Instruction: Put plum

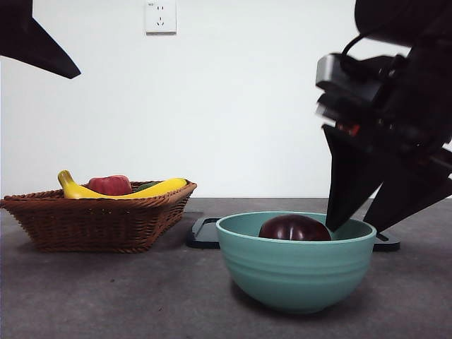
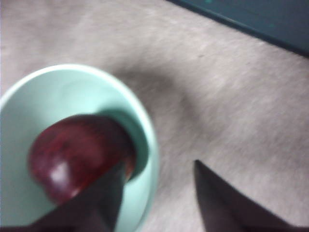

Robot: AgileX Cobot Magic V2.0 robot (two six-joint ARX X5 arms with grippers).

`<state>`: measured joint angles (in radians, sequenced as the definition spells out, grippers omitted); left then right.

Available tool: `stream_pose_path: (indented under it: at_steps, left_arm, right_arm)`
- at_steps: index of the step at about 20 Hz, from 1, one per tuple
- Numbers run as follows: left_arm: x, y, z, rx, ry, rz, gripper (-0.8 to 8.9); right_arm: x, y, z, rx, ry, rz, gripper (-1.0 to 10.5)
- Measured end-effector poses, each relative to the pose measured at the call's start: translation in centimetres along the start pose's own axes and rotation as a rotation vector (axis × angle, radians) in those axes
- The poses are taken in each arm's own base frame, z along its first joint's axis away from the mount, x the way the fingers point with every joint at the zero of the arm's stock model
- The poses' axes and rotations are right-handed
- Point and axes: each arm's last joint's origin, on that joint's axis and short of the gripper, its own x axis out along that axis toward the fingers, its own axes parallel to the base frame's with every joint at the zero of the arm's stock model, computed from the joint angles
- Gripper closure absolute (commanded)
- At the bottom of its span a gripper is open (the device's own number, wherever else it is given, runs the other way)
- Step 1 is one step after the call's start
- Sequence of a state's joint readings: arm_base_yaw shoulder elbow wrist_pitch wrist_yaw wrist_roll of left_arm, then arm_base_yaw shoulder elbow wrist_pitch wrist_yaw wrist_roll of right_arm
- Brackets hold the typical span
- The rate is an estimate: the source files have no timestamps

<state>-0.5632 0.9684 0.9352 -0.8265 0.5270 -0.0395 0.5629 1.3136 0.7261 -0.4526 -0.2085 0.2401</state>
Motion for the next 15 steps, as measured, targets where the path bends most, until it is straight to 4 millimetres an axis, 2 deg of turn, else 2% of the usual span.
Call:
stream_pose_path:
  at_steps: [6,15]
  left_arm:
    - [0.0,0.0,0.0,0.0,0.0,0.0,4.11]
    - [0.0,0.0,0.0,0.0,0.0,0.0,4.11]
  right_arm:
    - [0.54,-0.01,0.15,-0.002,0.0,0.001,9.1]
    - [0.43,0.09,0.25,-0.003,-0.001,0.01,9.4]
